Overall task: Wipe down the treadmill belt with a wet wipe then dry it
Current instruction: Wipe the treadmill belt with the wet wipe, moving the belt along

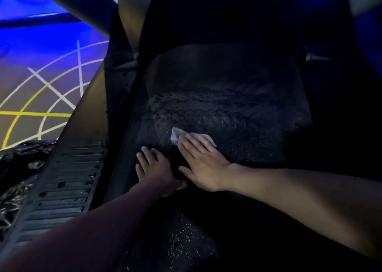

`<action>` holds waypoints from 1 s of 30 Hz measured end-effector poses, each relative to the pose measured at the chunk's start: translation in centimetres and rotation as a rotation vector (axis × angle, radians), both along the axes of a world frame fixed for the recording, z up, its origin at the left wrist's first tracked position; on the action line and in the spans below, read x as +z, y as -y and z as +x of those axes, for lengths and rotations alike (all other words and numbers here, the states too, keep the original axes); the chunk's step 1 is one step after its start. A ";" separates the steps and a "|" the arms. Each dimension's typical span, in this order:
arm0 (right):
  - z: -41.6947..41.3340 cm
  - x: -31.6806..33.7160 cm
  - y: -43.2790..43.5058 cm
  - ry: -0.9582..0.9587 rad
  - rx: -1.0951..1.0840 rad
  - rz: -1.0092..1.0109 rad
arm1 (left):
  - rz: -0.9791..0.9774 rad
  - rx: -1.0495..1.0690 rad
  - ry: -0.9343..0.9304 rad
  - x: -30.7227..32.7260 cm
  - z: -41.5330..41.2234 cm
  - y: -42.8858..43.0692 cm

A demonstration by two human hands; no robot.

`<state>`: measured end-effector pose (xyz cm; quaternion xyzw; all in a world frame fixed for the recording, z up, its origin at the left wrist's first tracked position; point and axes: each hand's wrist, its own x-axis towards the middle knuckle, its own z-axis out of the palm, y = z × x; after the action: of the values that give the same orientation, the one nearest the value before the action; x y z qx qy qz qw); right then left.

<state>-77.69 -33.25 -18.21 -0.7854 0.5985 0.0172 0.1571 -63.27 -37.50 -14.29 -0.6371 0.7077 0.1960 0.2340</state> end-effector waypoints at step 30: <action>-2.0 0.7 -2.2 -0.073 -0.152 0.026 | 0.057 -0.239 -0.024 0.0 -2.3 -1.9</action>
<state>-79.72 -31.10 -17.47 -0.7342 0.6616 0.0416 0.1463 -65.53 -35.56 -14.33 -0.5389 0.7755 0.1943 0.2654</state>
